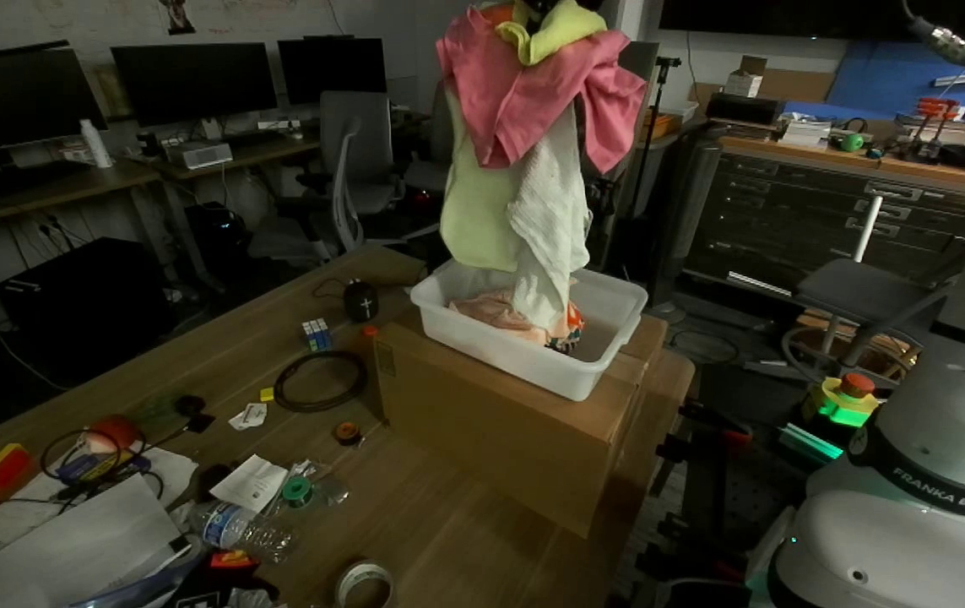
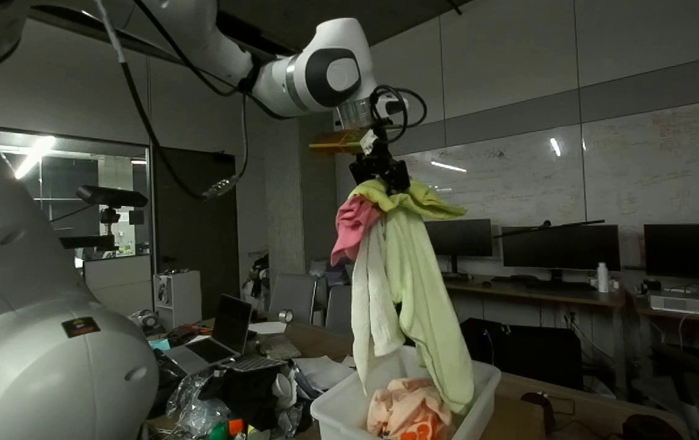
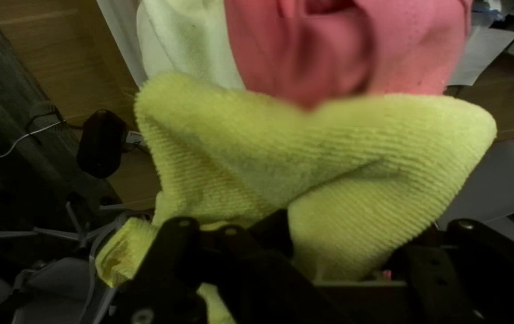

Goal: Remove the clothes from the white storage container

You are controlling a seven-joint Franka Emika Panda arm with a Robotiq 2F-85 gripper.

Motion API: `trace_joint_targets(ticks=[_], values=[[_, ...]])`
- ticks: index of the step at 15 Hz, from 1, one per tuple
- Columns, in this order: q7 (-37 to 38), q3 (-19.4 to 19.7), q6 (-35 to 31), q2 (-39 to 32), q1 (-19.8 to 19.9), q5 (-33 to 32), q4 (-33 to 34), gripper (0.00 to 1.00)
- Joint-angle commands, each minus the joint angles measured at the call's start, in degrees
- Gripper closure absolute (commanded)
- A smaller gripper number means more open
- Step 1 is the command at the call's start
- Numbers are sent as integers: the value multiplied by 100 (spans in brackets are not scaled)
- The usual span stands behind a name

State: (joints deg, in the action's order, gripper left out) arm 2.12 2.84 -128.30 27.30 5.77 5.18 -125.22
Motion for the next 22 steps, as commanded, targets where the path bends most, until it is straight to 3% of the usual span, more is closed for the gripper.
trace_joint_targets(ticks=[1, 5, 14, 17, 22], values=[[268, -164, 268, 664, -143, -17, -174, 91], [358, -614, 625, 578, -347, -212, -70, 91], [575, -1774, 996, -1031, -1019, -988, 871, 91], [572, -1909, 887, -1655, -1194, -1251, 1268, 91], [339, -1803, 950, -2403, -1422, -1230, 1910, 91]])
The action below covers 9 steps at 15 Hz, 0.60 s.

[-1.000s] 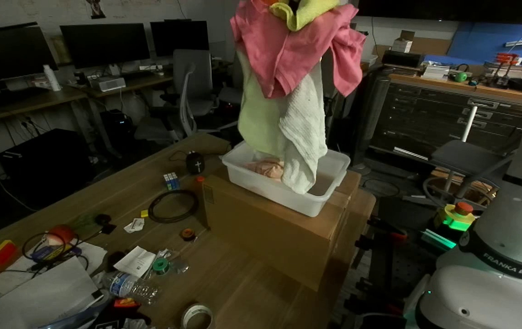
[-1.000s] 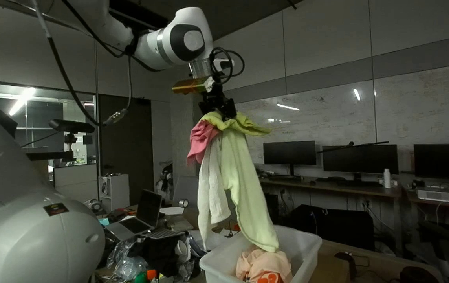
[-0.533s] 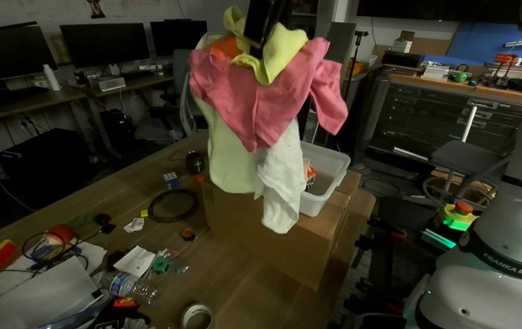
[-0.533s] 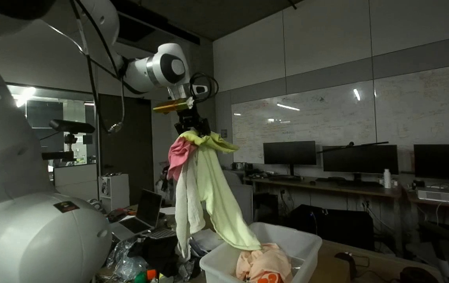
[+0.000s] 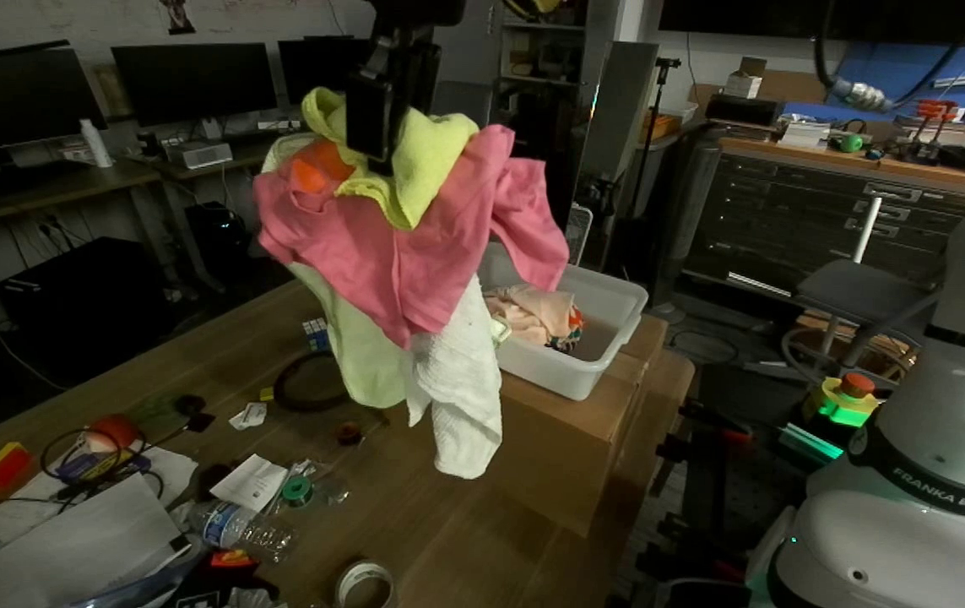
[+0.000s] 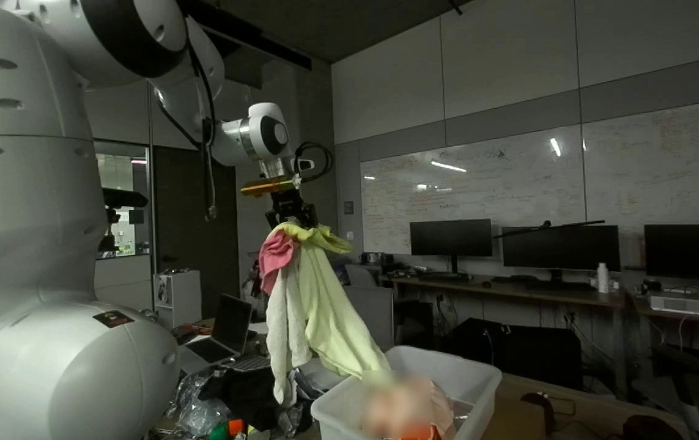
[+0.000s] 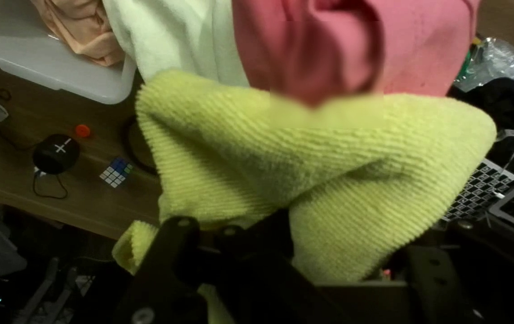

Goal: Remove the clothes from the white storage container

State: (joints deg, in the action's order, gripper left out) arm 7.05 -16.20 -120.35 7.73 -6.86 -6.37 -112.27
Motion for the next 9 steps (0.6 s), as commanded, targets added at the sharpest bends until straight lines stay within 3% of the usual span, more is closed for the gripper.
trace_joint_targets(ticks=[1, 9], values=[[-213, 105, 172, -559, -193, -79, 710, 91], [-574, 50, -213, -1031, -568, 316, 1122, 91]])
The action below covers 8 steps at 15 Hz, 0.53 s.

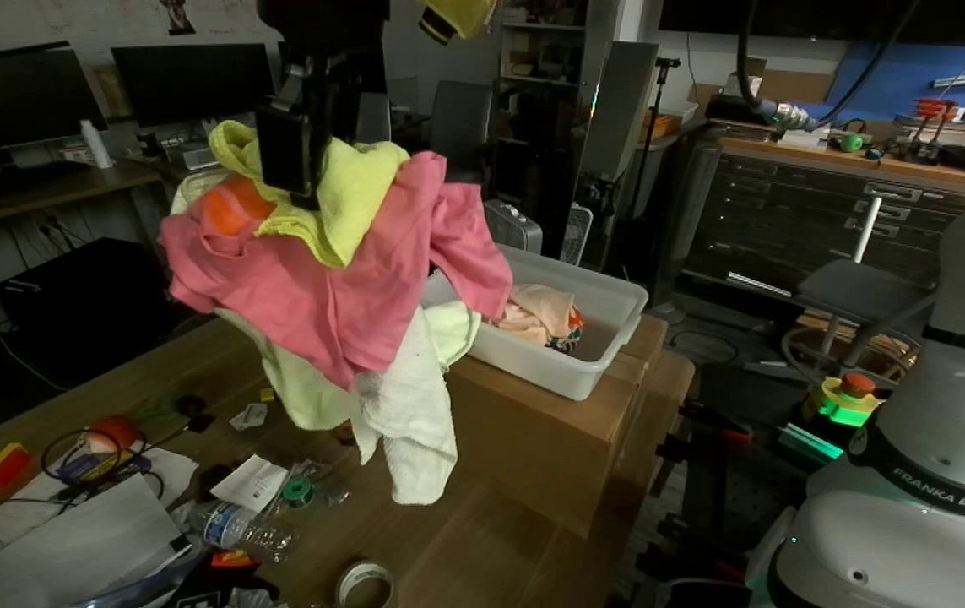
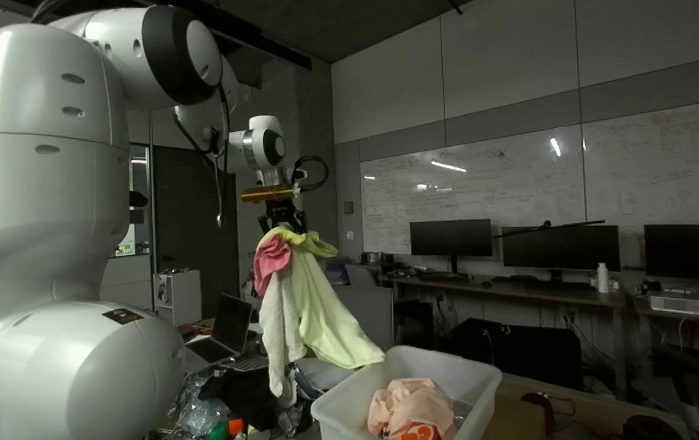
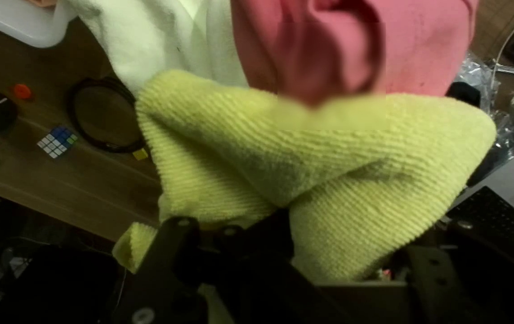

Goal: Remove the clothes from the white storage container

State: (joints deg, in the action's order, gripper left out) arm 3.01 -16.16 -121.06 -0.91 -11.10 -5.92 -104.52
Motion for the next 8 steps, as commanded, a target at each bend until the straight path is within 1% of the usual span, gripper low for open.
trace_joint_targets(ticks=[1, 3, 4, 5, 6, 7, 8], values=[[-186, 54, -182, -201, -167, 429, 396, 91], [-102, 78, -256, -278, -186, 573, 491, 92], [-76, 91, -240, -321, -187, 538, 548, 92], [-29, 105, -129, -377, -191, 382, 617, 81], [-5, 124, -78, -429, -192, 287, 660, 52], [42, 152, -85, -471, -193, 155, 679, 50], [2, 182, 16, -503, -187, 77, 713, 45]])
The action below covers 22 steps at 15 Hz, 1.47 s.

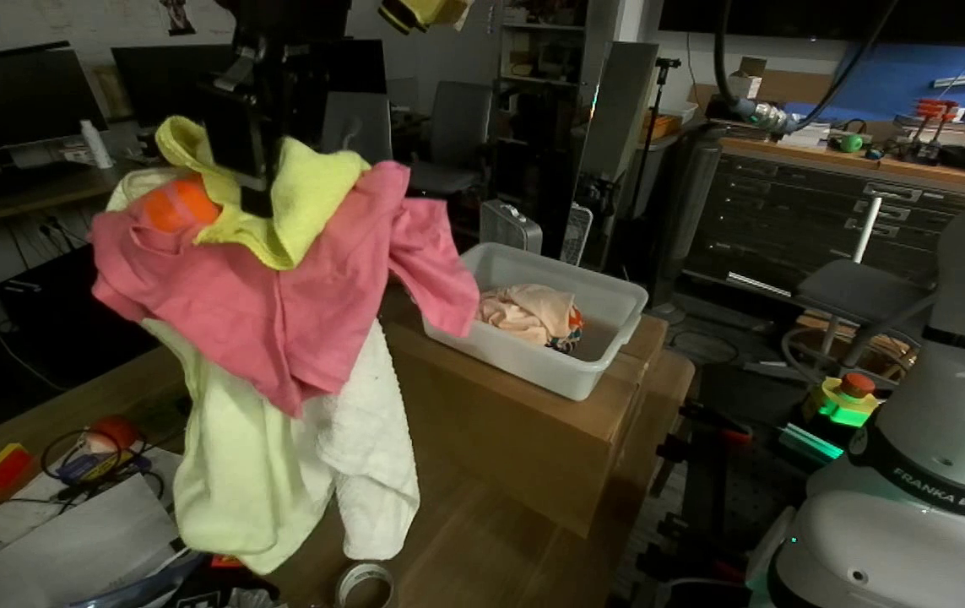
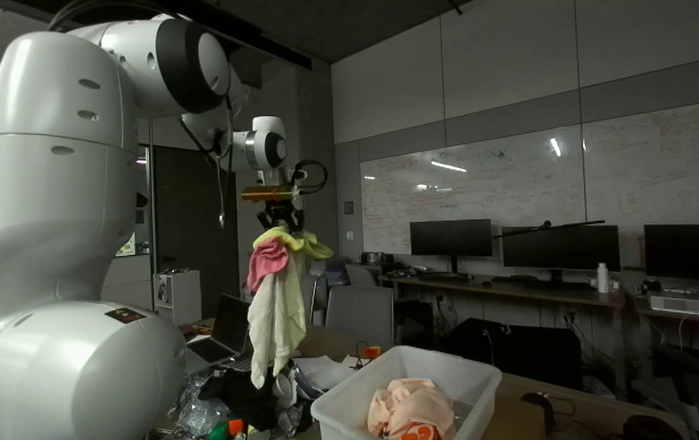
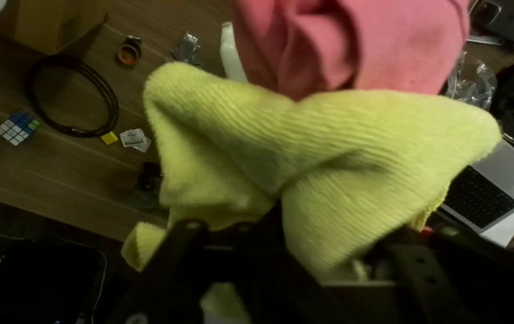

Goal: Remove the clothes from the white storage container

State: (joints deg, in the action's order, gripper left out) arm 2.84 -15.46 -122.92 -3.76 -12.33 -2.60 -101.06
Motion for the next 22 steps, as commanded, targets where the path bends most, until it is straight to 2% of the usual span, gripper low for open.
trace_joint_targets(ticks=[1, 6, 14, 22], values=[[32, 142, 182, -247, -58, -330, 374, 35], [99, 350, 280, -197, 15, -509, 227, 0], [369, 970, 1059, -16, 517, -361, -460, 1], [133, 1547, 1389, -163, 1257, 346, -1147, 0]])
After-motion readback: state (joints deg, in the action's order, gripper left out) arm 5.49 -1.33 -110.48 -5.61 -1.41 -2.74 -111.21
